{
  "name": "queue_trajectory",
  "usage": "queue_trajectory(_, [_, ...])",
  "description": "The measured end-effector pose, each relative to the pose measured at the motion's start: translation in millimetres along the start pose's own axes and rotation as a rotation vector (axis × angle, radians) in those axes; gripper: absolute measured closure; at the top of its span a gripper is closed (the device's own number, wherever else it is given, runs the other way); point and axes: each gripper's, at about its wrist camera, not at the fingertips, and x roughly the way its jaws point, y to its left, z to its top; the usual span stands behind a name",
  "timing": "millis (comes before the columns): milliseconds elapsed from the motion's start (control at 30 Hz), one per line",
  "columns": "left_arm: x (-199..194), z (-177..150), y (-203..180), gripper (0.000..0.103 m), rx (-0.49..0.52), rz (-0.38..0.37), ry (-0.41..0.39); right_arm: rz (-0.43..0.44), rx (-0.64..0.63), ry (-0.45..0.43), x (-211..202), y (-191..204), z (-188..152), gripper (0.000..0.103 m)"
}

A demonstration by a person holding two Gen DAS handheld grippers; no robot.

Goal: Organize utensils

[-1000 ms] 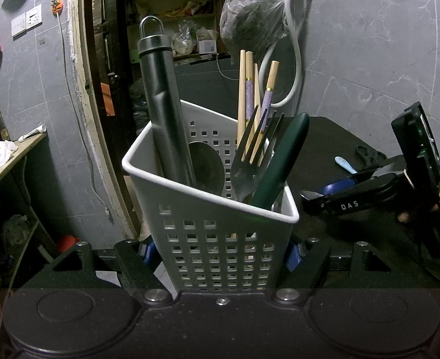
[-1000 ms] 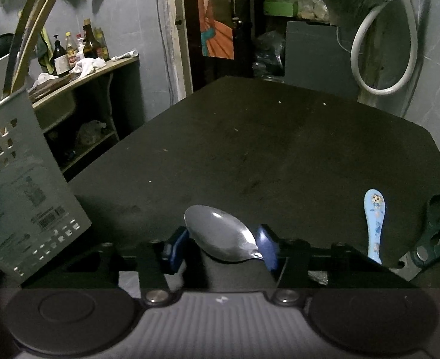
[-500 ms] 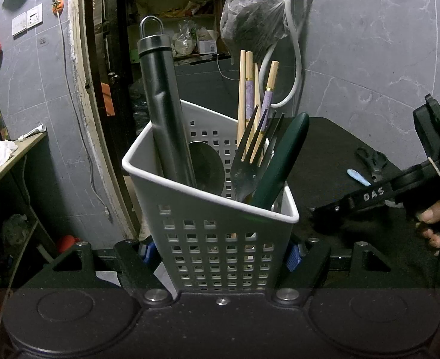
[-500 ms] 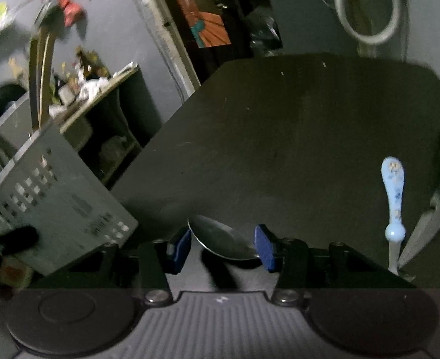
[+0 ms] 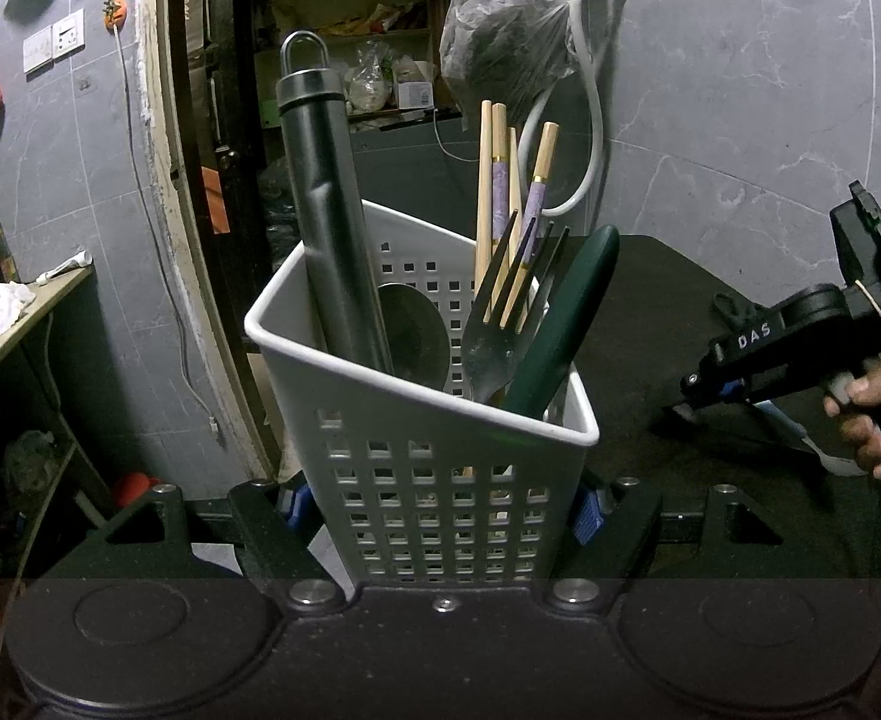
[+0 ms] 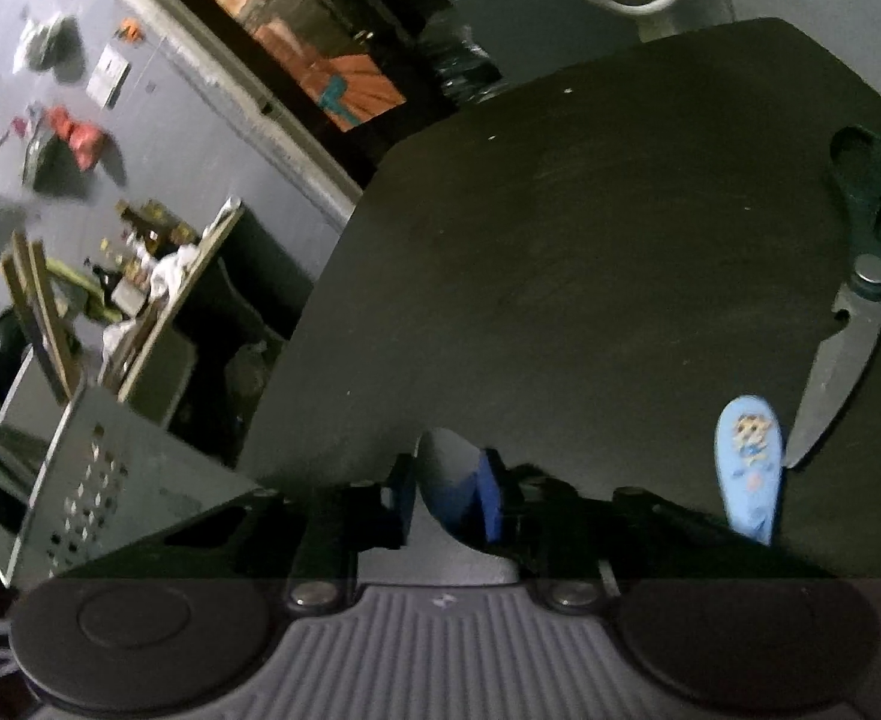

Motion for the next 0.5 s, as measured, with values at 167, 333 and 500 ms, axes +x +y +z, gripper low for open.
queue_trajectory(167, [0.1,-0.1,0.0,0.026,0.0,0.0,0.0,-0.007,0.063,-0.03,-3.2,-13.5,5.6,0.085])
queue_trajectory(333, [0.3,0.0,-0.1,0.026,0.0,0.0,0.001,-0.033,0.087,-0.06,-12.5,-27.8,6.7,0.088])
queue_trajectory(500, [0.8,-0.3,-0.6,0.026,0.002,-0.001,0.003,-0.067,0.114,-0.093,-24.9,-41.1,3.9,0.089])
